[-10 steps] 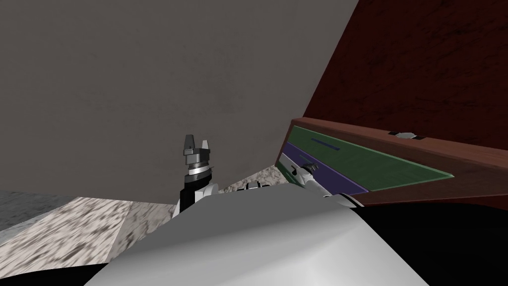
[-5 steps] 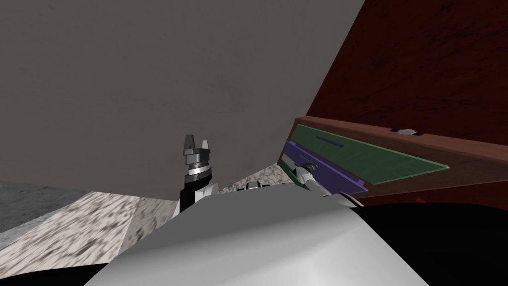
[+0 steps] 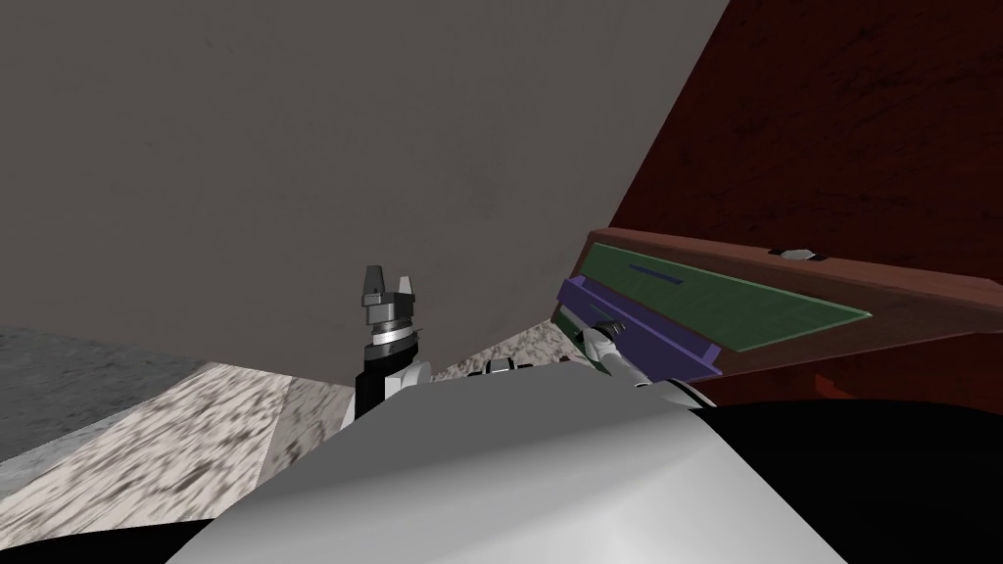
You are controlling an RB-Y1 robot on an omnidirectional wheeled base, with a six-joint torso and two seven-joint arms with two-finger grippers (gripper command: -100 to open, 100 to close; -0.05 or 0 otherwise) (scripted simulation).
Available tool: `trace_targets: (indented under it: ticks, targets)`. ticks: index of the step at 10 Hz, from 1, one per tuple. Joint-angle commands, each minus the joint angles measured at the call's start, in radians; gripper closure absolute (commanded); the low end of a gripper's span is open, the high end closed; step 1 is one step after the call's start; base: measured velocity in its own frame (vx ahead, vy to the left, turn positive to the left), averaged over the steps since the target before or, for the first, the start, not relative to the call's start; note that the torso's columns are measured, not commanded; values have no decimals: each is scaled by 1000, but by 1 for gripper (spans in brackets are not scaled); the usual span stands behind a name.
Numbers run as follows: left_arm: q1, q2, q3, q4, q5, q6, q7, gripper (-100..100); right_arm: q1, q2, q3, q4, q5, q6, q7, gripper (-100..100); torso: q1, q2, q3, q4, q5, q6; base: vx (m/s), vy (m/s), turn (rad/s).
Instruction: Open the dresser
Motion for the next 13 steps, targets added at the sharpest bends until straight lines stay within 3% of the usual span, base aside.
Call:
trace_targets:
  ticks: [1, 6, 7, 8, 13]
  targets:
    - [0, 0, 0, 0, 0, 0, 0, 0, -34, -49, -24, 12, -51, -52, 53, -100, -3, -3, -2, -1, -1, -1, -27, 94, -32]
    - [0, 0, 0, 0, 0, 0, 0, 0, -84, -122, -59, 31, -128, -130, 133, -100, 6, 0, -1, 3, 6, -2, -19, 57, -26]
    - [0, 0, 0, 0, 0, 0, 0, 0, -80, -106, -51, 45, -118, -121, 120, -100, 9, 2, 0, 4, 8, -3, -5, 24, -8]
    - [0, 0, 0, 0, 0, 0, 0, 0, -80, -104, -50, 49, -120, -125, 123, 0, 7, 2, 0, 3, 7, -2, 0, 0, 0]
    - [0, 0, 0, 0, 0, 0, 0, 0, -73, -91, -46, 55, -123, -129, 123, 0, 0, -2, -2, -1, 1, -1, 0, 0, 0]
